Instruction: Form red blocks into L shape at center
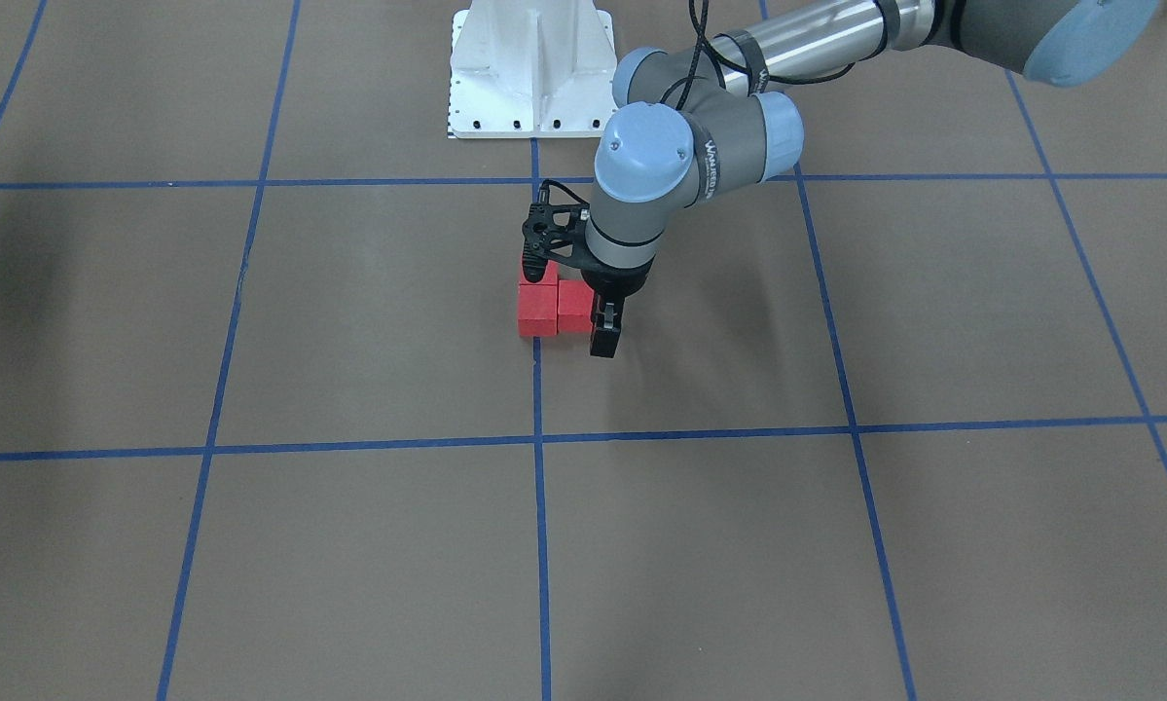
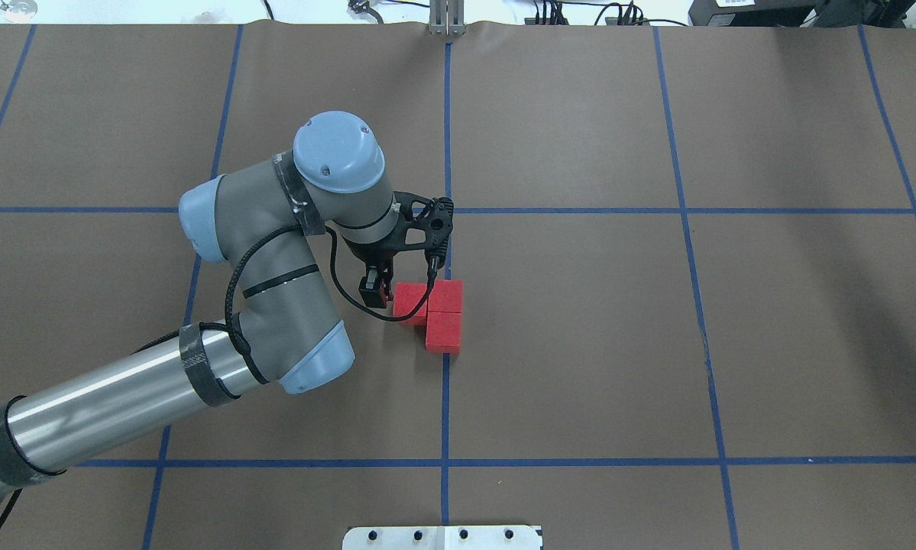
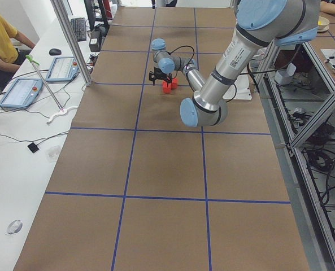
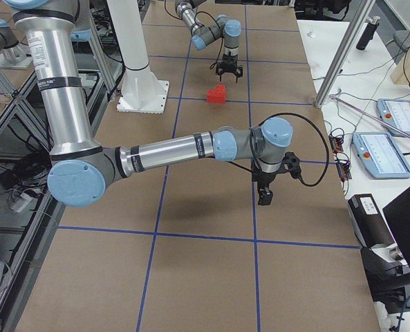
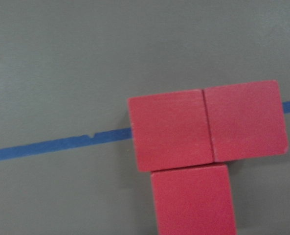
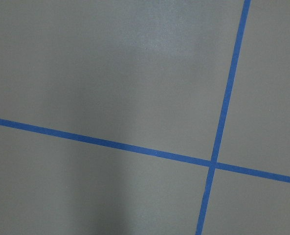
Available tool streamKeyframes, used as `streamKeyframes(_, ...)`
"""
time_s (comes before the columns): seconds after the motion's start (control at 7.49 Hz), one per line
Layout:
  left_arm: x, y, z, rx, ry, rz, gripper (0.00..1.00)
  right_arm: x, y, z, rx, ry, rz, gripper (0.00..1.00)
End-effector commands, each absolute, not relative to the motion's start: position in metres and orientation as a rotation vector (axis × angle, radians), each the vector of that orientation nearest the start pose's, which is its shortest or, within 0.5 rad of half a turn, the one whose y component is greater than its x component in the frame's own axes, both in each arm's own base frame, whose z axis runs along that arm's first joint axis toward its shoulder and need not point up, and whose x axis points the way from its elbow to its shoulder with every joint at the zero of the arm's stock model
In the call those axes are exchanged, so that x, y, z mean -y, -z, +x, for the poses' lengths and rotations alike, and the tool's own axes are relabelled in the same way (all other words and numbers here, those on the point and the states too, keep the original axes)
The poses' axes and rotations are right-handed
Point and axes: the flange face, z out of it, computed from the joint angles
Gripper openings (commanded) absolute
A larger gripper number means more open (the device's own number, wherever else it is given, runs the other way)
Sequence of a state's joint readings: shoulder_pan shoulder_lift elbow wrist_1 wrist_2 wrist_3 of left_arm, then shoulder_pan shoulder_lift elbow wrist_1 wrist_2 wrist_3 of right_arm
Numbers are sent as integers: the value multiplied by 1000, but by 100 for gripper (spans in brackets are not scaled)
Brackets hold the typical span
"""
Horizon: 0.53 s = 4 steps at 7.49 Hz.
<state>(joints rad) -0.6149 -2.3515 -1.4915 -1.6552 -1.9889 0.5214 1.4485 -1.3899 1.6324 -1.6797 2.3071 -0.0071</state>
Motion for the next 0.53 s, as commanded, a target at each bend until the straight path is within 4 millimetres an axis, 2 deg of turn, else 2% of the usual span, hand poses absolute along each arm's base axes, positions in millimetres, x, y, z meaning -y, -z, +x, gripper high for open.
streamKeyframes(0.0, 554, -213, 487, -597, -1359, 719, 100, 566, -551, 1, 741, 164, 80, 99)
streamKeyframes(0.13, 575, -236, 459, -604, -1210, 652, 100, 564, -554, 4, 742, 161, 78, 99)
streamKeyframes(0.27, 596, -276, 415, -606, -1028, 573, 100, 561, -559, 10, 741, 155, 76, 99)
streamKeyframes(0.4, 598, -315, 372, -644, -885, 499, 100, 557, -564, 16, 741, 145, 73, 99)
